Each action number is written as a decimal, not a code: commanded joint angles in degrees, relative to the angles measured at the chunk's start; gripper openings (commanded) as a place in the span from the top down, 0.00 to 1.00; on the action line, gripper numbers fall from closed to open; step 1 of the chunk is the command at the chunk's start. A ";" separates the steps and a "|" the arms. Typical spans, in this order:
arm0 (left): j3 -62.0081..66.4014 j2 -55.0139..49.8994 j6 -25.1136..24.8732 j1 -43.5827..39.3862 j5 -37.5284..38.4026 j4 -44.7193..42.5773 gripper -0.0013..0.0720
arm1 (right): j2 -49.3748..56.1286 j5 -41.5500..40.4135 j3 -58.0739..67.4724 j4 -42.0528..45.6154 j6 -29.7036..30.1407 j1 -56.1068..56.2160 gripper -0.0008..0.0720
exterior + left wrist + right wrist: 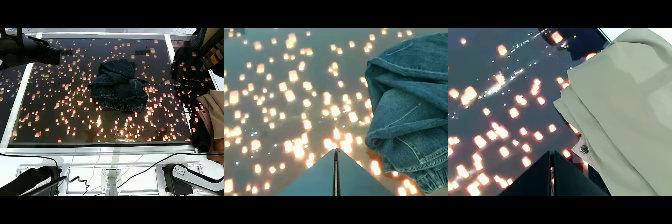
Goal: Fold the clothes and pants, and hang the long-sleeved shirts on hangers.
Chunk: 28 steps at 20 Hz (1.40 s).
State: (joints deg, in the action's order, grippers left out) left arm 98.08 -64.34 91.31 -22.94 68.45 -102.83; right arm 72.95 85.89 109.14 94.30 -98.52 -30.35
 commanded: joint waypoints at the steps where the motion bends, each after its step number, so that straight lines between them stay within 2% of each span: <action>1: -0.02 -0.02 0.00 -0.04 -0.09 0.02 0.94 | -0.02 0.02 0.00 -0.04 -0.02 -0.02 0.93; 5: -0.04 -1.70 -0.52 0.22 -0.15 -1.70 0.94 | -0.02 0.02 0.00 -0.02 0.00 -0.02 0.93; 7: -0.04 -3.15 -0.66 0.52 -0.13 -6.54 0.95 | -0.02 0.02 0.00 -0.04 0.00 -0.02 0.93; 11: -0.04 -8.74 -0.63 6.29 -1.51 -8.35 0.94 | -0.02 0.02 0.00 -0.04 -0.02 -0.02 0.94; 15: -0.04 -16.90 -0.04 14.58 0.87 0.81 0.94 | -0.02 -0.61 0.00 -0.76 -0.02 0.04 0.93; 19: -0.04 -23.82 -4.42 20.74 1.33 13.20 0.94 | 0.04 -2.99 -0.94 -17.18 0.33 1.14 0.93; 21: -0.04 -25.81 -4.55 21.99 1.46 14.21 0.94 | 0.07 -5.46 -2.49 -21.29 2.34 4.39 0.93; 23: -0.04 -26.43 -4.55 22.84 0.59 14.25 0.94 | 0.09 -4.96 -5.31 -22.71 4.09 9.46 0.93; 26: -0.04 -26.45 -4.81 24.00 -0.31 18.49 0.94 | 0.09 -4.17 -15.26 -27.26 12.79 22.27 0.93; 28: -0.04 -26.45 -6.88 24.22 -0.28 22.34 0.94 | 0.11 -8.52 -24.28 -30.64 14.21 32.92 0.93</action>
State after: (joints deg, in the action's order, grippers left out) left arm 98.04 -90.28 86.39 0.38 68.53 -86.04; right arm 73.01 80.82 94.43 69.65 -89.21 -9.37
